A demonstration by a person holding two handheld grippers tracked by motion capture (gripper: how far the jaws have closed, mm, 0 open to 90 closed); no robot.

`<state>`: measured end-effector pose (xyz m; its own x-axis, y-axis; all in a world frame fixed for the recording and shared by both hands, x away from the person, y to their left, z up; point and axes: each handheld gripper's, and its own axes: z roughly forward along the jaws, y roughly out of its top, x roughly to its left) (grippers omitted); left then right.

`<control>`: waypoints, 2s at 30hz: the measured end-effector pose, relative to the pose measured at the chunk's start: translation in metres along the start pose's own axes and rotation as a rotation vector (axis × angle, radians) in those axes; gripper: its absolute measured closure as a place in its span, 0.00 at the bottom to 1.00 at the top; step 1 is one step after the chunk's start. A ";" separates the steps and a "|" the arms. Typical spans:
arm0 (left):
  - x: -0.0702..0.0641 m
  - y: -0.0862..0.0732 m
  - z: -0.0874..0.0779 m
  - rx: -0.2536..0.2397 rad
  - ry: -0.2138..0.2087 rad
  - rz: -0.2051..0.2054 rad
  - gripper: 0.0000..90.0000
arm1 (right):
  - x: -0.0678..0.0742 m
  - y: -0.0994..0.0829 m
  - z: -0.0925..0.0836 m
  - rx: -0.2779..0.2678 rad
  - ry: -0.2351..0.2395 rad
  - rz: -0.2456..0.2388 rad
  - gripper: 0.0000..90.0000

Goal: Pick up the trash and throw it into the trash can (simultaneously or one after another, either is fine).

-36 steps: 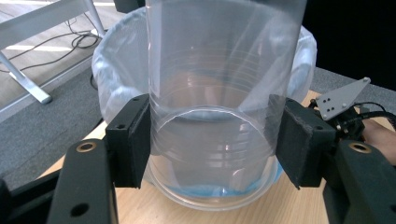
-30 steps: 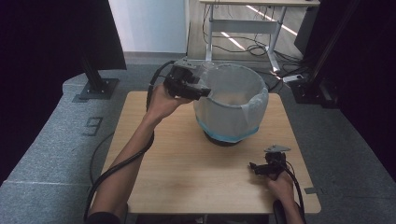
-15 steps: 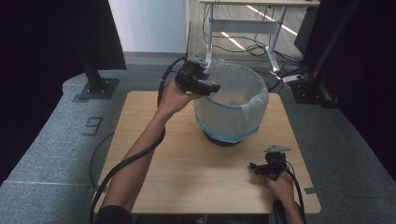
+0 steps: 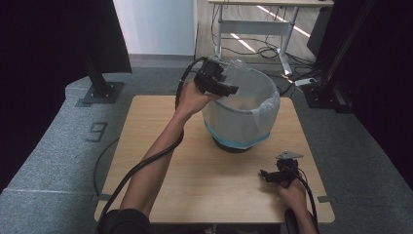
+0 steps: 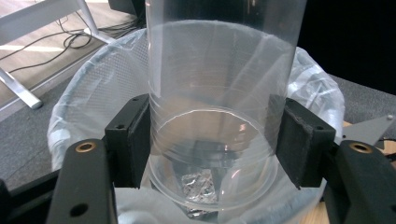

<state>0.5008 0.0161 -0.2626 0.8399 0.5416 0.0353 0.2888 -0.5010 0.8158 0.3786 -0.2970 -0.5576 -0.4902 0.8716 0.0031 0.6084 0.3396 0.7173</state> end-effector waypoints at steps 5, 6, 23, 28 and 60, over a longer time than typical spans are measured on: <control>-0.001 0.002 0.014 0.016 0.005 0.002 0.38 | 0.000 0.000 0.000 0.000 0.000 -0.001 0.00; -0.002 0.002 0.017 0.021 0.009 0.007 0.38 | 0.000 0.000 0.000 -0.001 0.000 -0.001 0.00; -0.001 -0.006 0.052 0.095 0.066 0.023 0.35 | 0.000 0.000 0.000 -0.001 0.001 -0.002 0.00; 0.002 -0.009 0.056 0.106 0.063 0.000 0.30 | 0.000 0.000 0.000 0.000 0.001 -0.001 0.00; 0.003 -0.005 0.010 0.044 0.039 -0.007 0.00 | 0.000 0.000 0.000 0.000 0.001 -0.002 0.00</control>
<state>0.5063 0.0131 -0.2728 0.8196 0.5704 0.0530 0.3153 -0.5263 0.7897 0.3786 -0.2969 -0.5576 -0.4921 0.8705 0.0027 0.6072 0.3410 0.7176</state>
